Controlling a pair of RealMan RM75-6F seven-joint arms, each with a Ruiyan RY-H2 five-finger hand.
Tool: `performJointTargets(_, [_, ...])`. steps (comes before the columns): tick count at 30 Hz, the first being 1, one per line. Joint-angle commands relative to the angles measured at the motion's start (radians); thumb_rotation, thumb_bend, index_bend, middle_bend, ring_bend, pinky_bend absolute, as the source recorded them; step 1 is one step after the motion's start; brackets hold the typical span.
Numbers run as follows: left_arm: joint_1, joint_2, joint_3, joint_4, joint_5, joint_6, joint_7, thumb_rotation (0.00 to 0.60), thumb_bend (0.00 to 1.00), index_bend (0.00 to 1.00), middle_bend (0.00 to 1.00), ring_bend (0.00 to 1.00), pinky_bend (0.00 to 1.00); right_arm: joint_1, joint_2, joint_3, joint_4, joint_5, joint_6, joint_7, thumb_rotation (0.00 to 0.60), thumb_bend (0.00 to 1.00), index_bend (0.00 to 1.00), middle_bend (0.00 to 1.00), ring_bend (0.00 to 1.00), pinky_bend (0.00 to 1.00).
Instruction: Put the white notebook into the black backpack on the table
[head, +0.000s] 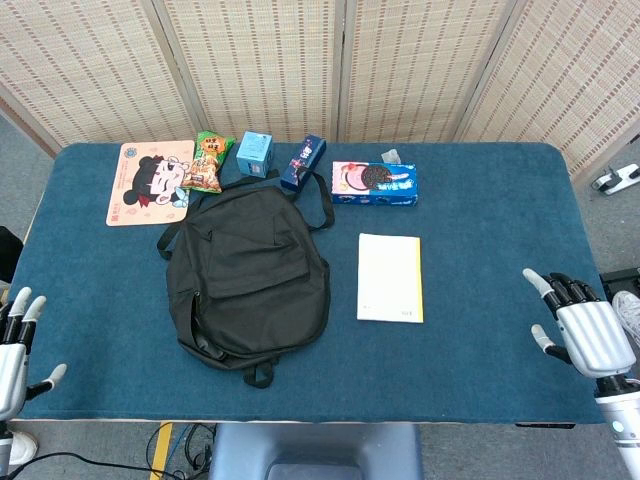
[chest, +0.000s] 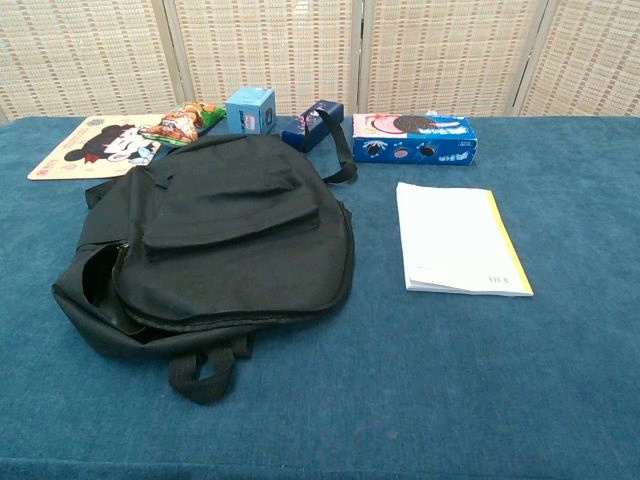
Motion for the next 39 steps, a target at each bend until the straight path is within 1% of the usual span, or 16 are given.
performJointTargets(1, [-0.001, 0.001, 0.0, -0.001, -0.003, -0.004, 0.002, 0.6, 0.18, 0.0, 0.0, 0.0, 0.0, 0.002, 0.0, 0.0, 0.0, -0.001, -0.002, -0.001, 0.6, 0.32, 0.11, 0.22, 0.15, 0.22])
performJointTargets(14, [-0.001, 0.001, 0.0, -0.002, -0.005, -0.003, 0.002, 0.6, 0.18, 0.0, 0.0, 0.0, 0.0, 0.023, 0.003, 0.003, 0.001, -0.017, -0.022, 0.002, 0.6, 0.32, 0.11, 0.23, 0.15, 0.22])
performJointTargets(29, [0.002, 0.001, 0.001, -0.003, 0.001, 0.003, -0.002, 0.6, 0.18, 0.0, 0.0, 0.0, 0.0, 0.103, -0.001, 0.001, 0.015, -0.056, -0.118, 0.001, 0.6, 0.32, 0.11, 0.24, 0.15, 0.22])
performJointTargets(32, [-0.002, -0.004, 0.001, -0.003, 0.001, -0.003, 0.0, 0.6, 0.18, 0.0, 0.0, 0.0, 0.0, 0.129, -0.028, -0.009, 0.045, -0.075, -0.157, 0.003, 0.6, 0.29, 0.11, 0.25, 0.15, 0.22])
performJointTargets(39, [-0.004, -0.009, 0.005, -0.008, 0.007, -0.003, 0.008, 0.6, 0.18, 0.0, 0.0, 0.0, 0.0, 0.206, -0.145, -0.021, 0.162, -0.109, -0.251, 0.014, 0.6, 0.17, 0.13, 0.25, 0.15, 0.22])
